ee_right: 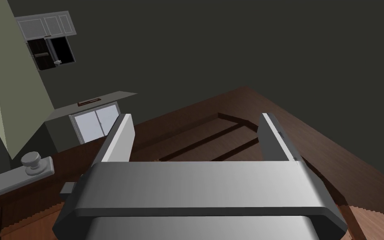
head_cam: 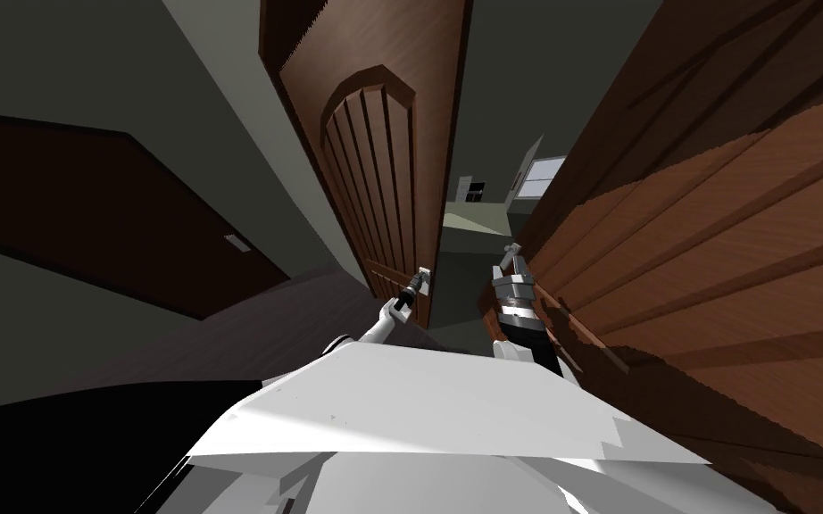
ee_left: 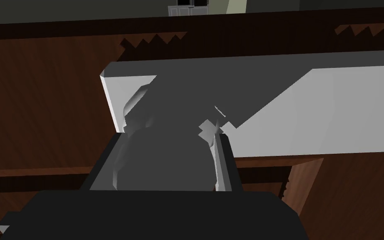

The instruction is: Push the door open

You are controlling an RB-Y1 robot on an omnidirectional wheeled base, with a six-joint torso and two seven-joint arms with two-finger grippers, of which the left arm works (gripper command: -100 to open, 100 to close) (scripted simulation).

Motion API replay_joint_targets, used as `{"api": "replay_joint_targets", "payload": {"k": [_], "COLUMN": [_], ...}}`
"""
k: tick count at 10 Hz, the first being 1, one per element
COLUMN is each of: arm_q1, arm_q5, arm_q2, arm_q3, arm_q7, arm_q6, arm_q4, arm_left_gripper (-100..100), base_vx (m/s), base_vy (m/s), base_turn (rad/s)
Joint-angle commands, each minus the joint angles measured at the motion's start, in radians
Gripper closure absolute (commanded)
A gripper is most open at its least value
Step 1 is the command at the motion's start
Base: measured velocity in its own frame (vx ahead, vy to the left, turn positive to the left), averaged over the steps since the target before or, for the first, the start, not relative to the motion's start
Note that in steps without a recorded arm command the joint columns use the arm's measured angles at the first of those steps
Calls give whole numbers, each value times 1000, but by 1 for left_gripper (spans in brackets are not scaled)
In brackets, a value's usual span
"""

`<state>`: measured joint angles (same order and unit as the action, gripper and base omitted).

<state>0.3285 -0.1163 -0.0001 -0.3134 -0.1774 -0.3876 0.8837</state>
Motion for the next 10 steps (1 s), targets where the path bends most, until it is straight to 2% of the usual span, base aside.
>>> {"api": "replay_joint_targets", "payload": {"k": [1, 4, 6, 7, 10], "arm_q1": [11, 12, 14, 23, 20], "arm_q5": [6, 8, 15, 16, 18], "arm_q2": [18, 25, 34, 44, 47], "arm_q3": [32, 47, 81, 67, 61], "arm_q7": [12, 19, 35, 22, 16], "arm_q6": [-5, -5, -4, -6, -5], "arm_q4": [-2, -4, -8, -19, -15], "arm_left_gripper": [100, 100, 100, -100, -100], "base_vx": [119, 116, 110, -72, -157], "base_vy": [-162, -101, -99, -54, 51], "base_turn": [53, 49, 106, 54, -9]}}
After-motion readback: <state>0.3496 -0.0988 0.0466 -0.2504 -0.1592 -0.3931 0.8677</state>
